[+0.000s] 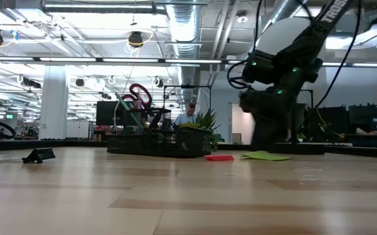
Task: Pick and place office supplies into organizer
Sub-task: Put the green sticky note into the black desk organizer
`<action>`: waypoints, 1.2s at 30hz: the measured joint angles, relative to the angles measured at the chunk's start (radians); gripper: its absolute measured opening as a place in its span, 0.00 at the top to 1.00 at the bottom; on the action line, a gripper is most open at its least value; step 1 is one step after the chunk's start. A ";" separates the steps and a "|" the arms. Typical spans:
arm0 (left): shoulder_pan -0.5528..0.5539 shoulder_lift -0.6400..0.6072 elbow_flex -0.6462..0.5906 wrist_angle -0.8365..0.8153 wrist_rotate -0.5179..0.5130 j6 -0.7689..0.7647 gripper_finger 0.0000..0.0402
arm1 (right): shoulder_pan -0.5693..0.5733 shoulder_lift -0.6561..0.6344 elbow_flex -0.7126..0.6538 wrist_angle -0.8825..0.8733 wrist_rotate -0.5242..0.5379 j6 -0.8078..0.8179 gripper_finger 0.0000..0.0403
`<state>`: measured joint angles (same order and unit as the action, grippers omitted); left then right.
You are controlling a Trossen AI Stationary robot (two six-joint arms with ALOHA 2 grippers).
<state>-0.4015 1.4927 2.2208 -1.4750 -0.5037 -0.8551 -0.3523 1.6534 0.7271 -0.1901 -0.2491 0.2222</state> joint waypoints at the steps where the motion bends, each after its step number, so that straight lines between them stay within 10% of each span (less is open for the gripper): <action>1: 0.000 0.000 0.000 0.000 0.000 -0.003 0.86 | 0.000 -0.020 -0.003 -0.021 0.004 0.002 0.59; 36: 0.000 0.000 0.000 0.000 -0.006 -0.003 0.86 | 0.059 -0.188 -0.001 -0.306 0.041 0.069 0.60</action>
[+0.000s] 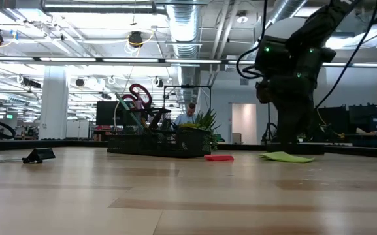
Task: Pick and place office supplies into organizer
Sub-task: Put the green sticky note into the black desk organizer
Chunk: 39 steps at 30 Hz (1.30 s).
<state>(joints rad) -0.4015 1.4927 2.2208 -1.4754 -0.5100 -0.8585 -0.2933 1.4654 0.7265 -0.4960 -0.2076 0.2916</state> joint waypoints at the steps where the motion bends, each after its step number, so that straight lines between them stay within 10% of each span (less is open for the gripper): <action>1: 0.000 0.000 0.000 0.000 0.000 0.000 0.86 | 0.009 0.007 0.000 0.003 0.003 0.000 0.60; 30: 0.000 0.000 0.000 0.000 -0.013 0.010 0.86 | 0.094 0.156 0.003 0.151 0.002 0.015 0.61; 39: 0.000 0.000 0.000 -0.002 -0.011 0.010 0.86 | 0.108 0.198 0.008 0.186 0.026 0.014 0.82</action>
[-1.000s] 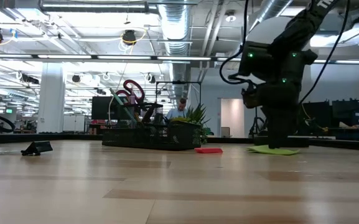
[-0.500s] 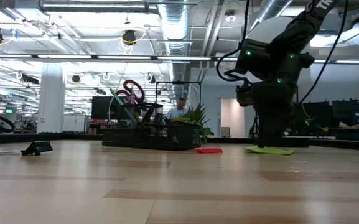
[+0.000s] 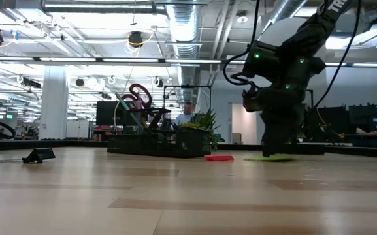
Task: Pick and place office supplies into organizer
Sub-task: Put the green sticky note into the black desk organizer
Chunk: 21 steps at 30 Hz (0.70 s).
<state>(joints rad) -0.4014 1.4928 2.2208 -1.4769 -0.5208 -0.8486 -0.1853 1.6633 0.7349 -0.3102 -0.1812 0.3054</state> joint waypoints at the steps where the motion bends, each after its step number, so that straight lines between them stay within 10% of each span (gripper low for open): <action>1: 0.000 0.000 0.000 0.000 0.000 0.000 0.86 | 0.000 0.001 -0.001 0.010 0.000 0.000 0.85; 21: 0.000 0.013 0.000 -0.002 -0.016 0.024 0.86 | 0.002 -0.030 -0.009 0.137 -0.012 0.048 1.00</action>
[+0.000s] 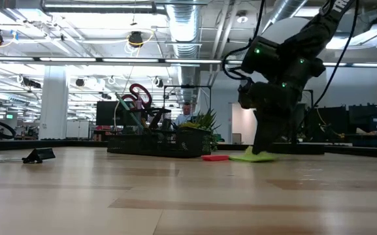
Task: Pick and place office supplies into organizer
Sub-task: Put the green sticky note into the black desk organizer
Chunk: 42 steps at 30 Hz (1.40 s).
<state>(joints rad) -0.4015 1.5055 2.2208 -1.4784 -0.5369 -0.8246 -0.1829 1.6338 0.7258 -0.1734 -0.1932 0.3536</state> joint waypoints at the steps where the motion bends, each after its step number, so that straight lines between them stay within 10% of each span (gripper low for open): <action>1: 0.000 0.003 -0.001 -0.003 0.002 0.000 0.86 | 0.000 -0.010 0.000 -0.001 0.000 0.018 1.00; 19: -0.001 0.031 0.000 0.034 -0.027 0.017 0.86 | 0.018 -0.309 0.005 0.381 0.083 0.171 1.00; 42: -0.001 0.034 0.001 0.029 -0.047 -0.008 0.86 | 0.065 0.089 0.103 0.517 0.236 0.303 0.92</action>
<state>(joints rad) -0.4026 1.5391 2.2215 -1.4498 -0.5838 -0.8322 -0.1183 1.7227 0.8289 0.3438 0.0425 0.6565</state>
